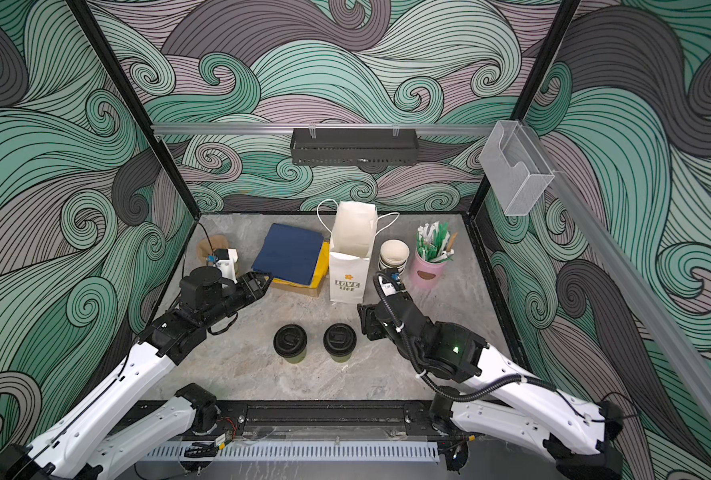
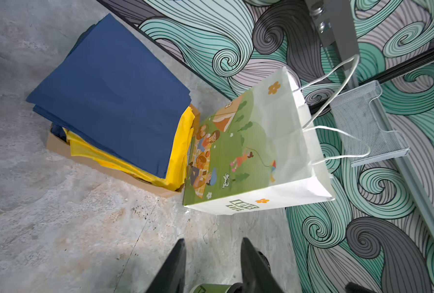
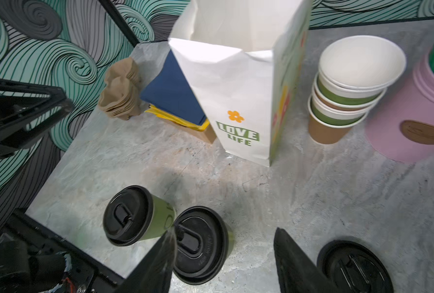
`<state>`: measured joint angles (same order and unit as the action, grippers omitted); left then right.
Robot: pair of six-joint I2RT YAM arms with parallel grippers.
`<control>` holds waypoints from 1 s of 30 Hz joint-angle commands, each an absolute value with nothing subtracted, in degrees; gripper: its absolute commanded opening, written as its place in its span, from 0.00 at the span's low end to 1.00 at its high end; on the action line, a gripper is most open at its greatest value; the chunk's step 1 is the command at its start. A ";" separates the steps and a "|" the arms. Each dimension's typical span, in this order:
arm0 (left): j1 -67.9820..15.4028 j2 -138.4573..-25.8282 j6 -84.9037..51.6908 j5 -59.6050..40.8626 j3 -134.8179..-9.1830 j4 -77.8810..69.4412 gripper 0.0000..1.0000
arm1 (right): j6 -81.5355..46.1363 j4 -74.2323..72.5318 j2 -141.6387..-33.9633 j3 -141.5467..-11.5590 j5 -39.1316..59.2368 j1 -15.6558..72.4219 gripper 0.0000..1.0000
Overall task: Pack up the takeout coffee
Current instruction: 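Open both grippers and lift them away from the lidded green cup, then move the left gripper to the brown cup carrier while the right nears the bag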
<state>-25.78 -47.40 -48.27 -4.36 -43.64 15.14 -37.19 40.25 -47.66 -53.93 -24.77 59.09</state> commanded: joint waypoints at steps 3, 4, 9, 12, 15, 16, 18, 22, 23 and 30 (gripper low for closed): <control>-26.10 -44.33 -49.92 -4.90 -43.06 8.76 0.46 | -39.43 45.50 -47.48 -55.34 -27.52 57.97 0.63; -26.08 -44.21 -49.66 -5.27 -43.62 8.86 0.47 | -38.43 46.62 -48.32 -56.49 -26.37 57.77 0.63; -26.08 -45.04 -46.65 -6.93 -47.35 10.63 0.50 | -33.78 50.69 -53.69 -64.19 -21.55 57.53 0.63; -26.00 -45.40 -44.64 -6.29 -49.50 11.10 0.52 | -30.89 51.11 -57.05 -69.78 -16.57 57.48 0.63; -25.85 -46.59 -42.37 -1.86 -53.45 15.39 0.54 | -27.62 51.07 -60.09 -75.23 -12.14 57.55 0.64; -25.48 -47.65 -41.47 -0.44 -55.16 17.30 0.55 | -26.78 51.04 -60.93 -76.91 -11.53 57.51 0.64; -24.13 -50.08 -40.36 0.65 -58.19 20.16 0.55 | -24.71 51.06 -62.42 -79.74 -11.62 57.52 0.65; -19.78 -56.80 -37.52 1.08 -62.50 22.00 0.55 | -18.42 49.22 -66.03 -84.35 -16.79 57.56 0.65; -18.14 -59.08 -37.22 1.11 -63.48 22.07 0.55 | -16.98 48.12 -66.96 -85.17 -19.27 57.56 0.65; -11.30 -72.24 -39.20 5.83 -71.32 29.12 0.55 | -9.47 35.71 -70.36 -86.50 -35.01 57.24 0.73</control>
<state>-13.06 -70.11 -39.20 2.31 -68.18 23.33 -13.74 41.91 -69.65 -85.10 -24.97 57.63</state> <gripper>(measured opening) 0.551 0.728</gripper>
